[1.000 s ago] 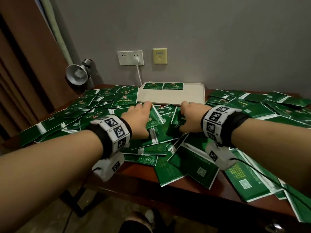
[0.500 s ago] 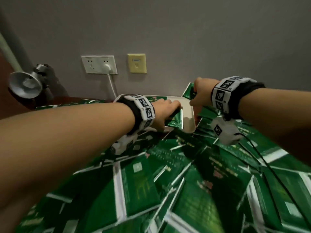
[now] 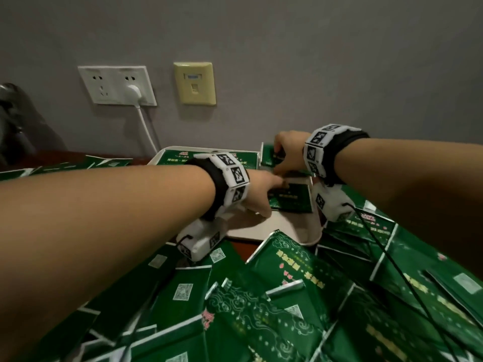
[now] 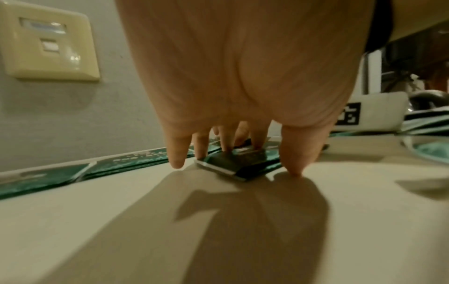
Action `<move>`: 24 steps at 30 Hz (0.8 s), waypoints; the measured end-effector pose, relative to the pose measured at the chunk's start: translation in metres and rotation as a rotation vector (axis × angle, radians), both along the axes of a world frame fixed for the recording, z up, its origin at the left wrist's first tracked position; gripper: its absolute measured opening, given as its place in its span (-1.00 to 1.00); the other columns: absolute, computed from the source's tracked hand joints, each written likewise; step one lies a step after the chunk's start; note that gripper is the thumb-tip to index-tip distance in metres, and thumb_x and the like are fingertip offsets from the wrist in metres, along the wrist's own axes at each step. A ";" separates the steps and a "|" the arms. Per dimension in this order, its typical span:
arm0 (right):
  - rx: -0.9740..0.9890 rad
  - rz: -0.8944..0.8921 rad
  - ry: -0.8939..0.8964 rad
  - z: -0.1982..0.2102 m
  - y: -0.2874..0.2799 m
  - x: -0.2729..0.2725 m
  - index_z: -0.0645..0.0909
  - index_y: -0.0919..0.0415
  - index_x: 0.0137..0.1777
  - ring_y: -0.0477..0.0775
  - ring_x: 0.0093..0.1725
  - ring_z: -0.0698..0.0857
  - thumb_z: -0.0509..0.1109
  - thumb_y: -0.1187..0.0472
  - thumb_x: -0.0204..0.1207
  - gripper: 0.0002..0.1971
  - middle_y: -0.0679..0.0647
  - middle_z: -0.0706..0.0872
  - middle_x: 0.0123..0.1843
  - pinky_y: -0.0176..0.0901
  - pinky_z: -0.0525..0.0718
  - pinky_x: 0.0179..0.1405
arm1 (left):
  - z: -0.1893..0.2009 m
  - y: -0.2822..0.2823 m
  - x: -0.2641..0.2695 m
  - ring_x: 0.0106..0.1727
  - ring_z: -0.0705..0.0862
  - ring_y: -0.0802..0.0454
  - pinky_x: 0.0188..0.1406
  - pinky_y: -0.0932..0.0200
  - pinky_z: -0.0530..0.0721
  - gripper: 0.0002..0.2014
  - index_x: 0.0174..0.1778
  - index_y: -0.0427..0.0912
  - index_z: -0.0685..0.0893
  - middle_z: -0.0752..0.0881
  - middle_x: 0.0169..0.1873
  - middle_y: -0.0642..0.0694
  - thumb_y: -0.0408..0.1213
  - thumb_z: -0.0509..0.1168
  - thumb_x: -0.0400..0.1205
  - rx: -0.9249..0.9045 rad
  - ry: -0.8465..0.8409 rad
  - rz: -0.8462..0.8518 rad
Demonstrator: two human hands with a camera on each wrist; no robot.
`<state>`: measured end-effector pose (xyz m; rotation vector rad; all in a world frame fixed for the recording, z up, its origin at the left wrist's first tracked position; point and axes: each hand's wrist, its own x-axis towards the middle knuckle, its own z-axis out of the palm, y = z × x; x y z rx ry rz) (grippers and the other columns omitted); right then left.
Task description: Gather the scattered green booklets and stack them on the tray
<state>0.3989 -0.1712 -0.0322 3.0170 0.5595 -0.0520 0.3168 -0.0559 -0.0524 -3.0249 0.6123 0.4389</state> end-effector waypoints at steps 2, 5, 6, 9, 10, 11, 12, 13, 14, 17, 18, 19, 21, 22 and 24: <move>-0.115 -0.018 0.007 -0.008 0.000 0.000 0.54 0.18 0.30 0.26 0.07 0.70 0.52 -0.20 0.34 -0.36 0.19 0.71 0.15 0.03 0.69 0.10 | -0.002 0.007 -0.004 0.51 0.42 -0.09 0.46 0.01 0.48 -0.27 0.68 0.00 0.18 0.30 0.60 -0.11 -0.13 0.34 0.61 0.032 0.013 -0.009; -0.175 -0.080 -0.002 -0.015 -0.005 -0.004 0.50 0.12 0.41 0.25 0.12 0.70 0.47 -0.08 0.43 -0.42 0.18 0.69 0.22 -0.01 0.68 0.10 | -0.004 0.008 -0.010 0.56 0.35 -0.22 0.49 -0.06 0.43 -0.29 0.70 0.12 0.11 0.16 0.64 -0.17 -0.08 0.27 0.65 0.089 -0.003 0.037; -0.189 -0.096 0.004 -0.015 -0.007 -0.003 0.50 0.08 0.42 0.24 0.12 0.71 0.50 -0.03 0.40 -0.41 0.15 0.70 0.22 -0.02 0.68 0.10 | -0.003 0.006 -0.012 0.53 0.37 -0.28 0.45 -0.09 0.46 -0.31 0.69 0.16 0.13 0.17 0.62 -0.21 -0.08 0.27 0.65 0.108 -0.026 0.060; -0.299 -0.173 0.028 -0.028 -0.015 0.025 0.65 -0.09 0.28 0.15 -0.07 0.77 0.69 -0.01 0.04 -0.30 -0.02 0.79 0.02 0.09 0.73 0.05 | 0.002 -0.001 -0.017 0.33 0.57 -0.22 0.05 0.14 0.58 -0.37 0.66 0.08 0.26 0.38 0.48 -0.22 -0.18 0.30 0.66 0.113 -0.069 0.080; -0.287 -0.199 0.053 -0.043 -0.020 0.051 0.70 -0.14 0.18 0.11 -0.17 0.77 0.71 -0.02 -0.07 -0.31 -0.07 0.80 -0.08 0.15 0.74 0.00 | 0.003 -0.004 -0.017 0.27 0.63 -0.15 -0.08 0.23 0.54 -0.39 0.64 0.00 0.30 0.48 0.45 -0.18 -0.24 0.32 0.66 0.097 -0.069 0.070; -0.249 -0.210 0.069 -0.057 -0.024 0.073 0.73 -0.15 0.09 0.10 -0.25 0.77 0.70 -0.02 -0.13 -0.35 -0.09 0.80 -0.17 0.17 0.76 -0.05 | 0.005 -0.006 -0.018 0.24 0.66 -0.09 -0.16 0.28 0.50 -0.40 0.63 -0.06 0.34 0.55 0.42 -0.14 -0.28 0.33 0.65 0.087 -0.070 0.057; -0.234 -0.228 0.093 -0.060 -0.025 0.080 0.75 -0.13 0.01 0.11 -0.31 0.76 0.69 0.00 -0.14 -0.41 -0.08 0.78 -0.25 0.18 0.77 -0.11 | 0.007 -0.007 -0.019 0.24 0.67 -0.06 -0.17 0.29 0.50 -0.39 0.63 -0.08 0.36 0.59 0.41 -0.11 -0.32 0.35 0.64 0.086 -0.072 0.043; -0.245 -0.248 0.106 -0.053 -0.020 0.070 0.76 -0.09 -0.06 0.13 -0.34 0.75 0.68 0.02 -0.11 -0.49 -0.05 0.76 -0.29 0.18 0.79 -0.14 | 0.008 -0.008 -0.018 0.26 0.67 -0.06 -0.12 0.27 0.54 -0.38 0.62 -0.09 0.37 0.60 0.41 -0.09 -0.34 0.37 0.62 0.082 -0.078 0.033; -0.246 -0.248 0.087 -0.042 -0.016 0.053 0.75 -0.01 -0.12 0.17 -0.34 0.75 0.68 0.06 -0.05 -0.58 0.01 0.75 -0.31 0.18 0.79 -0.15 | 0.008 -0.008 -0.017 0.30 0.65 -0.07 -0.02 0.23 0.57 -0.37 0.62 -0.09 0.38 0.60 0.42 -0.09 -0.35 0.38 0.61 0.075 -0.088 0.023; -0.244 -0.244 0.053 -0.015 -0.008 0.014 0.68 0.19 -0.30 0.20 -0.38 0.72 0.67 0.17 0.15 -0.77 0.16 0.70 -0.35 0.09 0.81 -0.19 | 0.004 -0.008 -0.013 0.34 0.62 -0.10 0.03 0.23 0.54 -0.39 0.60 -0.06 0.41 0.60 0.43 -0.09 -0.40 0.35 0.61 0.047 -0.124 0.031; -0.239 -0.252 0.053 -0.013 -0.008 0.010 0.67 0.20 -0.31 0.19 -0.40 0.71 0.68 0.17 0.16 -0.76 0.17 0.70 -0.35 0.07 0.81 -0.21 | 0.002 -0.008 -0.011 0.35 0.62 -0.09 -0.03 0.26 0.51 -0.39 0.60 -0.05 0.41 0.59 0.44 -0.09 -0.41 0.34 0.61 0.029 -0.140 0.036; -0.237 -0.252 0.060 -0.009 -0.008 0.004 0.67 0.20 -0.31 0.19 -0.40 0.71 0.69 0.16 0.15 -0.75 0.17 0.71 -0.35 0.07 0.81 -0.23 | 0.000 -0.008 -0.010 0.35 0.61 -0.08 -0.07 0.28 0.47 -0.39 0.61 -0.04 0.41 0.58 0.44 -0.08 -0.42 0.32 0.62 0.015 -0.155 0.040; -0.240 -0.255 0.062 -0.011 -0.005 0.006 0.66 0.19 -0.32 0.20 -0.38 0.73 0.70 0.14 0.15 -0.73 0.17 0.71 -0.35 0.12 0.81 -0.19 | -0.003 -0.005 -0.008 0.33 0.62 -0.07 -0.12 0.30 0.44 -0.40 0.60 -0.03 0.41 0.59 0.44 -0.07 -0.43 0.30 0.62 -0.021 -0.181 0.046; -0.248 -0.263 0.074 -0.011 -0.004 0.006 0.64 0.19 -0.34 0.22 -0.34 0.73 0.68 0.14 0.18 -0.73 0.18 0.70 -0.34 0.15 0.80 -0.15 | -0.004 -0.004 -0.007 0.32 0.63 -0.07 -0.13 0.31 0.44 -0.41 0.60 -0.02 0.42 0.60 0.43 -0.07 -0.43 0.29 0.62 -0.030 -0.188 0.049; -0.284 -0.263 0.080 -0.012 0.000 0.009 0.57 0.20 -0.37 0.29 -0.20 0.75 0.65 0.12 0.24 -0.71 0.18 0.63 -0.34 0.23 0.77 -0.04 | -0.006 -0.003 -0.005 0.33 0.63 -0.09 -0.11 0.31 0.43 -0.42 0.59 -0.03 0.43 0.61 0.42 -0.09 -0.43 0.28 0.63 -0.027 -0.193 0.053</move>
